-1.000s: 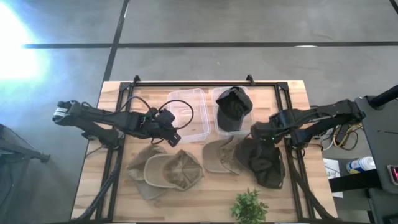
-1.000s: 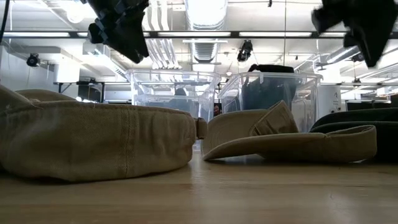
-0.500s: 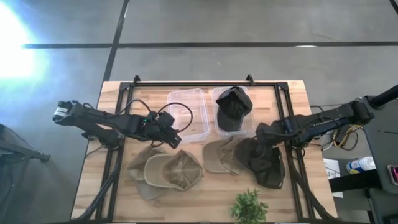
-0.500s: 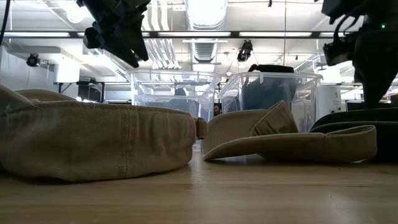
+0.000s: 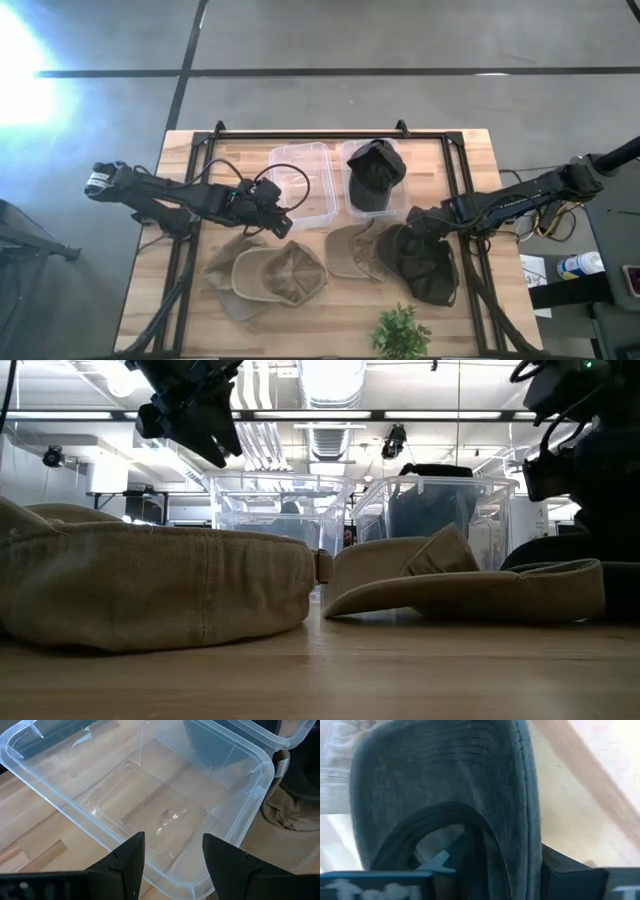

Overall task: Pick & Place hat
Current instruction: Put the black cap into the right transparent bin

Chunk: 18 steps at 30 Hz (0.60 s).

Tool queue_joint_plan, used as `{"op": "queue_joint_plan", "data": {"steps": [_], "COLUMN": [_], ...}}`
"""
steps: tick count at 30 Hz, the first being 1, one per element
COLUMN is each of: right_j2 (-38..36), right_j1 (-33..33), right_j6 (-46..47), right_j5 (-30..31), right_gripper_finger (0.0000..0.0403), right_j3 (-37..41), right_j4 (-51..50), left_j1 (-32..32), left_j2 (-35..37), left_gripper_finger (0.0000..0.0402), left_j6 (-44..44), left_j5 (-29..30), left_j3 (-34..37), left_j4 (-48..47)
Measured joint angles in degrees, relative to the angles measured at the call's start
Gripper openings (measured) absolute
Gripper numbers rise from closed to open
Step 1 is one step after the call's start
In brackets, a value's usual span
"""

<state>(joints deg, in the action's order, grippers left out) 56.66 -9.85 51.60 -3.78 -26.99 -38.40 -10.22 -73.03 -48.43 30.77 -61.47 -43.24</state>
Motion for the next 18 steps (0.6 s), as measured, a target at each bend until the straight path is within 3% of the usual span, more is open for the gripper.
{"op": "queue_joint_plan", "data": {"steps": [8,14,18], "right_j2": [-1.3,-3.8,-7.7], "right_j1": [0.0,0.0,0.0], "right_j6": [0.2,0.3,0.3], "right_j5": [-4.5,-6.9,-2.0], "right_gripper_finger": [0.0019,0.0014,0.0014], "right_j3": [-1.7,-4.9,-10.1], "right_j4": [2.8,0.3,-3.5], "left_j1": [0.0,0.0,0.0], "left_j2": [0.0,0.0,0.0], "left_gripper_finger": [0.0192,0.0192,0.0192], "left_j6": [-0.1,-0.1,-0.1], "left_j5": [0.3,0.4,0.4], "left_j3": [0.0,0.0,0.0], "left_j4": [0.7,1.4,1.8]}}
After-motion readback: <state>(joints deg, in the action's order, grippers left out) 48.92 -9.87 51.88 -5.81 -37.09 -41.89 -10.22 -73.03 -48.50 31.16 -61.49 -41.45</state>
